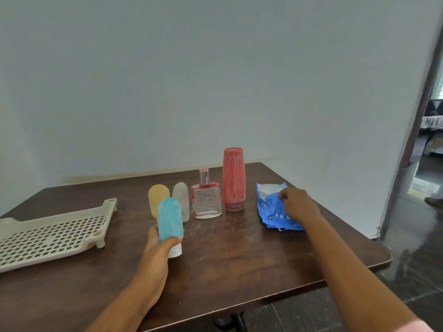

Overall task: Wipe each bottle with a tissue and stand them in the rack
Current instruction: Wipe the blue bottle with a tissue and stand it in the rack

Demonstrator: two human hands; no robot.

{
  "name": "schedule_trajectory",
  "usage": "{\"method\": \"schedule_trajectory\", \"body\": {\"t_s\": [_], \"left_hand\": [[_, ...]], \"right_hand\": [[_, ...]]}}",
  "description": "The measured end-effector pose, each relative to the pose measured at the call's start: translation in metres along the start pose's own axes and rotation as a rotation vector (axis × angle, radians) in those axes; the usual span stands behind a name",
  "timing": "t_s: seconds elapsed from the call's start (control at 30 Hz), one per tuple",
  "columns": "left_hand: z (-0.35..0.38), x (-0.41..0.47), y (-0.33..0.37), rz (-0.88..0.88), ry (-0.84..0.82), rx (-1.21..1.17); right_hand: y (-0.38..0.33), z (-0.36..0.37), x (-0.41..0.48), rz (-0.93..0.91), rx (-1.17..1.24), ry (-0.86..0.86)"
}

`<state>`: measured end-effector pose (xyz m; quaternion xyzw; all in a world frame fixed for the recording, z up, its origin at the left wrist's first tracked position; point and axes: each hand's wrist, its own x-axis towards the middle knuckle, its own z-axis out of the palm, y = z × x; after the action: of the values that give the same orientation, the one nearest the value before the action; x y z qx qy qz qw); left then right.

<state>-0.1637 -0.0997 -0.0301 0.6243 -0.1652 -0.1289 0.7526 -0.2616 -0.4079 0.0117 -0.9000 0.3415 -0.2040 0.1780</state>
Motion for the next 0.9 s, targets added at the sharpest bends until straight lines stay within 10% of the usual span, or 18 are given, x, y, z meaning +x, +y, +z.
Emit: {"method": "schedule_trajectory", "body": {"t_s": [0.9], "left_hand": [[0.010,-0.016,0.006,0.075,-0.018,0.434]], "right_hand": [[0.021,-0.001,0.014,-0.151,0.249,-0.119]]}}
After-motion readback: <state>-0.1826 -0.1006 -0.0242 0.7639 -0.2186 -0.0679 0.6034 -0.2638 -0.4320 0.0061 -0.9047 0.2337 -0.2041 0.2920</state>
